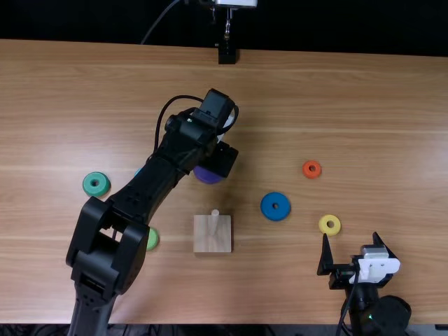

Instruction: Build the Hanoi tower: stack the rings onto the peg from bottom to top in this color order: purple, dark blue, light blue, dark green, light green, yellow, orange.

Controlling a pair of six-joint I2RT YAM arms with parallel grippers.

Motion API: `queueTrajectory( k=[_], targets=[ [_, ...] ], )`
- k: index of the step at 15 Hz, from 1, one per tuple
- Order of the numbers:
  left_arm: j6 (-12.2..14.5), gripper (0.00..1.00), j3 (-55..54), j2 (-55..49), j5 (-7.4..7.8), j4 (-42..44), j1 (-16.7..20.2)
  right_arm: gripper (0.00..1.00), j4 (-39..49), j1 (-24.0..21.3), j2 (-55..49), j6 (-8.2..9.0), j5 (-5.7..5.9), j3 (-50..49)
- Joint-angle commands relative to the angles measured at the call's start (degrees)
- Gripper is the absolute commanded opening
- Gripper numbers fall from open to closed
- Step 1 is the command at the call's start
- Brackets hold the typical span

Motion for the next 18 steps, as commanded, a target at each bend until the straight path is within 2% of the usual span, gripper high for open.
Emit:
queueTrajectory(
  k=[1,9,18],
  targets=[
    [0.7,1.0,2.7,2.0,-0.73,0.1,-0.9,1.0,-4.0,-0.5,-0.7,0.47,-0.1,-3.6],
    [0.7,1.0,2.3,4.1,0.22,-0.6,-1.1,1.0,-4.0,-0.5,-0.7,0.47,-0.1,-3.6],
    [0.8,1.0,-1.3,4.8,0.43,-0.7,-1.7,1.0,-4.0,-0.5,-0.7,0.47,-0.1,-3.6]
  ],
)
